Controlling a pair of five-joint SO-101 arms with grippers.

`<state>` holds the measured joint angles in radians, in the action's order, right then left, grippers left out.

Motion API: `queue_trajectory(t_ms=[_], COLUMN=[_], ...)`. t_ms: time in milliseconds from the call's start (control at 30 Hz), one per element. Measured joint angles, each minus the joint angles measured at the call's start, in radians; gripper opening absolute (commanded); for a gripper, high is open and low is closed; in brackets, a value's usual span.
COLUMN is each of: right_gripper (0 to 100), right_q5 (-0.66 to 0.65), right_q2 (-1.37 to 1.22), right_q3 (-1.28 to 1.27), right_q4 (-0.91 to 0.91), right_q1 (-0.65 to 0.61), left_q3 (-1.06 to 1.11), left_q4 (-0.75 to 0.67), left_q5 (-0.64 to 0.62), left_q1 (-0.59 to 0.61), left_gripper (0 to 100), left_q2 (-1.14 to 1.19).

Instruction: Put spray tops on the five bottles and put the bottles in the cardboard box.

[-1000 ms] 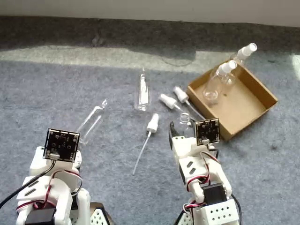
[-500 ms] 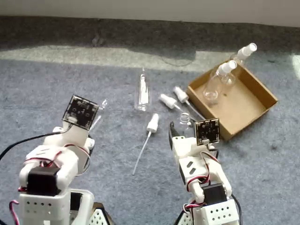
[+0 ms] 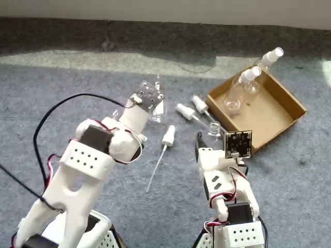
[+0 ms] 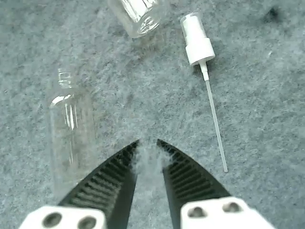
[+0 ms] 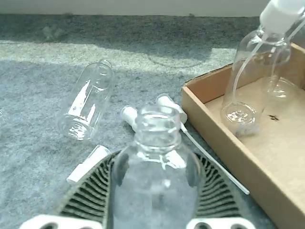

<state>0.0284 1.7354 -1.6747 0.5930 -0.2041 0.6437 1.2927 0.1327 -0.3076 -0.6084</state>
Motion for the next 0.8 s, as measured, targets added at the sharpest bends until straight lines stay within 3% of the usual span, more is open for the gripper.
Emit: queue_trajectory(t_ms=[200, 400, 800], right_gripper=[7.4, 7.4, 7.4], right_q5=[0.0, 0.0, 0.0], right_q2=[0.0, 0.0, 0.0], right_q3=[0.0, 0.0, 0.0], right_q4=[0.0, 0.0, 0.0], right_q1=[0.002, 0.002, 0.002], left_q3=[-0.092, -0.204, -0.328], left_q4=[-0.094, -0.109, -0.109], left_q5=[-0.003, -0.003, -0.175], left_q1=[-0.009, -0.015, -0.153], left_gripper=[1, 15, 18], left_q2=[0.247, 0.427, 0.585])
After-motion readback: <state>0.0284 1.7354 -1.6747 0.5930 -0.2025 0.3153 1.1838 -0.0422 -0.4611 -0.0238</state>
